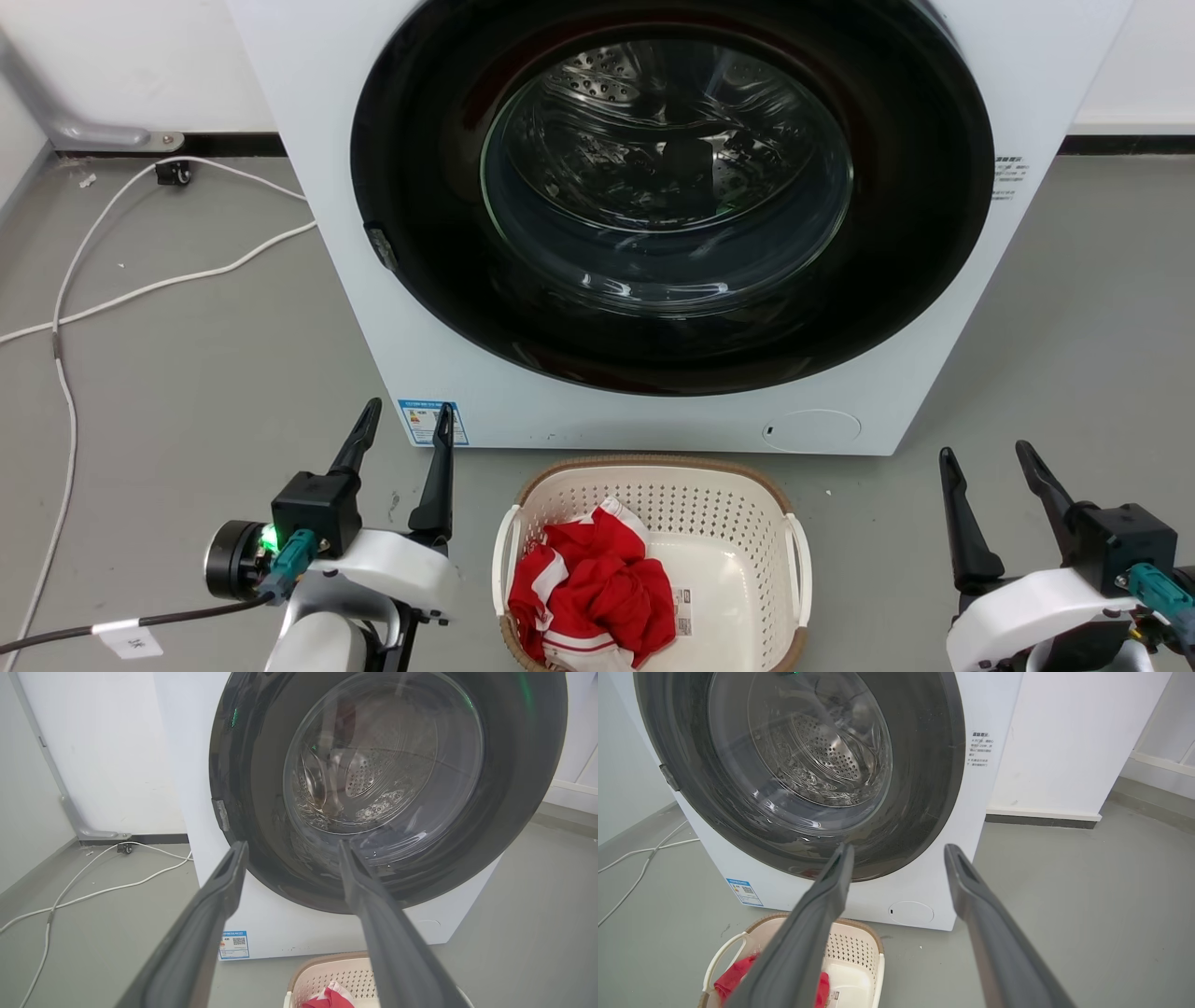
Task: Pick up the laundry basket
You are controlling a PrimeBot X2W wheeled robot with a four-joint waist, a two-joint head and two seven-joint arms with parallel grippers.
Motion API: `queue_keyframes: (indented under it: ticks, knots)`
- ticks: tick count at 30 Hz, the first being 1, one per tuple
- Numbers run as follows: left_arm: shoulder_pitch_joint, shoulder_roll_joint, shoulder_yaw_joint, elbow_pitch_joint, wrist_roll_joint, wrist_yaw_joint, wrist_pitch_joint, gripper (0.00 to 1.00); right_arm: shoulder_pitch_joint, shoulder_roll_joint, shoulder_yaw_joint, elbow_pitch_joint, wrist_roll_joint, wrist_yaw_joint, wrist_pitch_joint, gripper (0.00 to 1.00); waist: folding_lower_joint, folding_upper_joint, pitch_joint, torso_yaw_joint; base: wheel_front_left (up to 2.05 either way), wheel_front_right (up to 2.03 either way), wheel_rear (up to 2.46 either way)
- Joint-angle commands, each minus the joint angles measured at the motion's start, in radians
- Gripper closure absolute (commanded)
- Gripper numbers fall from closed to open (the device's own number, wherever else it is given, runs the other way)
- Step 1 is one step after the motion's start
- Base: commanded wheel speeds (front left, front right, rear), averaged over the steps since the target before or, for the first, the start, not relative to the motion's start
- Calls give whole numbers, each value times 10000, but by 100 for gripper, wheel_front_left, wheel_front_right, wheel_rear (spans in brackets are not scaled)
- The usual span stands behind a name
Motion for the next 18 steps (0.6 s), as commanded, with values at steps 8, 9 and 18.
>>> queue_keyframes:
  ticks: [8, 9, 18]
  knots:
    - [-134, 47, 29, -3, 578, 114, -201, 0, -106, 54, 56, 34, -637, -3, -232, 0, 0, 0, 15, 1, 0, 0, 0]
    - [-128, 52, 36, -9, 576, 120, -208, 0, -114, 53, 57, 50, -619, -3, -249, 0, 0, 0, 21, 2, 0, 0, 0]
    - [35, 19, 82, 41, 403, 111, -196, 0, -144, 52, 9, 157, -502, -3, -287, 0, 0, 0, 25, 13, 0, 0, 0]
